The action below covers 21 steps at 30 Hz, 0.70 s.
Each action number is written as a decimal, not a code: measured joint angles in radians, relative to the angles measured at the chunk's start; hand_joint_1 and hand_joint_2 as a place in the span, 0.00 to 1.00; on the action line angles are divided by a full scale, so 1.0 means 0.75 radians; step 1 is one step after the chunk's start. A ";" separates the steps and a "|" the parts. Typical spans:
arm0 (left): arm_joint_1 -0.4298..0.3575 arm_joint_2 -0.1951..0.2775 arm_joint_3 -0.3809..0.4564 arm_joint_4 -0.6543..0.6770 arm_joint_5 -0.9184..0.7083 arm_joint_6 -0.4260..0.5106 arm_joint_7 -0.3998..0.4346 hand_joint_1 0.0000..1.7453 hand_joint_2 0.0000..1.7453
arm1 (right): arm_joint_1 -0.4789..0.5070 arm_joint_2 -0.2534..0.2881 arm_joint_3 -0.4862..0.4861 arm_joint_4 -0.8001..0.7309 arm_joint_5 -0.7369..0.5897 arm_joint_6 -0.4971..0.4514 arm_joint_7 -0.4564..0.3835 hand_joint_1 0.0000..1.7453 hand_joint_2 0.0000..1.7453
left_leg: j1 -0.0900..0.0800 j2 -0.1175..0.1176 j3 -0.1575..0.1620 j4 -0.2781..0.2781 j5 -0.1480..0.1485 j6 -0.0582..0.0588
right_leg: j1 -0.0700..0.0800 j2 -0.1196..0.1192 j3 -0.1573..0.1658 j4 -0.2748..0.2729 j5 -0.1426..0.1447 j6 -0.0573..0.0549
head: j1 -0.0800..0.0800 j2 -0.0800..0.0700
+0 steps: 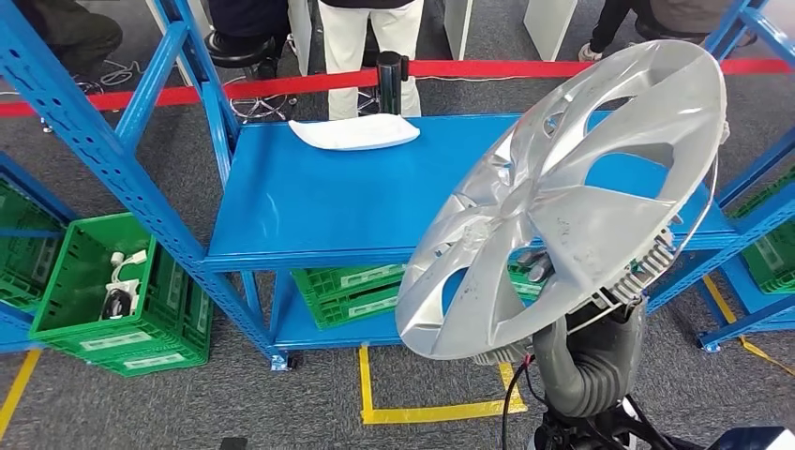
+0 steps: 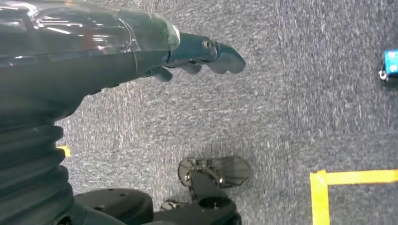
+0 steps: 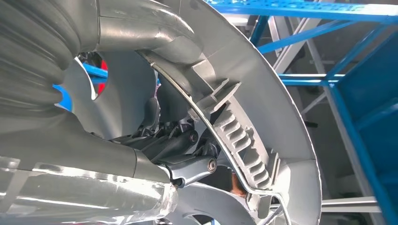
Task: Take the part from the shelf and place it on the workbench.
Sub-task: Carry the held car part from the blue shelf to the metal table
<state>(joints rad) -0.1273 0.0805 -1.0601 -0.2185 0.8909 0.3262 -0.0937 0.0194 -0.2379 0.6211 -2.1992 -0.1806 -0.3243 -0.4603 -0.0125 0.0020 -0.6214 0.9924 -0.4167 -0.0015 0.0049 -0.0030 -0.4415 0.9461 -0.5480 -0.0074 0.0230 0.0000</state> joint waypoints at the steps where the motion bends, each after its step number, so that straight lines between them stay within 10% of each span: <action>1: 0.001 0.001 0.000 0.000 0.000 0.000 0.002 0.00 1.00 | 0.000 0.000 0.000 0.000 0.000 0.000 -0.001 1.00 1.00 | 0.002 0.000 -0.007 0.006 -0.009 -0.007 | -0.003 -0.003 -0.010 -0.004 0.014 -0.008 | 0.001 0.000; 7: 0.002 0.001 0.000 0.000 -0.001 0.000 0.006 0.00 1.00 | 0.004 0.000 0.000 0.001 0.000 -0.001 -0.002 1.00 1.00 | 0.024 -0.002 -0.090 0.375 -0.302 -0.048 | -0.011 -0.011 -0.120 -0.002 0.103 -0.022 | -0.039 0.000; 9: 0.002 0.001 0.000 0.000 -0.001 0.000 0.006 0.00 1.00 | 0.005 0.000 0.000 0.001 0.000 -0.001 -0.003 1.00 1.00 | 0.029 -0.002 -0.039 0.376 -0.249 -0.053 | -0.013 -0.012 -0.162 0.012 0.125 -0.015 | -0.043 0.000; 11: 0.000 0.001 0.000 0.000 -0.001 0.000 0.006 0.00 1.00 | 0.005 0.001 0.000 0.001 0.000 -0.001 -0.003 1.00 1.00 | 0.033 -0.005 0.096 0.214 -0.185 -0.056 | -0.016 -0.012 -0.201 0.035 0.140 -0.003 | -0.047 0.000; 14: -0.002 0.001 0.000 -0.002 -0.002 0.000 0.006 0.00 1.00 | 0.006 0.001 0.000 0.000 0.000 -0.001 -0.004 1.00 1.00 | 0.029 -0.017 0.245 -0.010 -0.209 -0.044 | -0.015 -0.011 -0.233 0.064 0.161 0.020 | -0.050 0.000; 17: 0.000 0.002 0.000 -0.002 -0.003 -0.001 0.006 0.00 1.00 | 0.008 0.001 0.001 0.000 0.000 -0.001 -0.005 1.00 1.00 | 0.022 -0.020 0.235 -0.030 -0.207 -0.012 | -0.023 -0.010 -0.247 0.072 0.174 0.045 | -0.048 0.000; 21: -0.001 0.002 0.000 -0.002 -0.007 0.000 0.004 0.00 1.00 | 0.011 0.001 0.001 0.001 -0.001 -0.001 -0.005 1.00 1.00 | 0.016 -0.014 0.175 -0.032 -0.156 0.039 | -0.028 -0.004 -0.312 0.304 -0.042 0.064 | -0.030 0.000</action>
<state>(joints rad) -0.1281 0.0821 -1.0599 -0.2198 0.8860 0.3261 -0.0906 0.0273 -0.2373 0.6218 -2.1988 -0.1810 -0.3250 -0.4639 -0.0004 -0.0084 -0.4900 0.9686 -0.5336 0.0278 -0.0162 -0.0061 -0.6752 1.1742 -0.5793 0.0408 0.0006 0.0000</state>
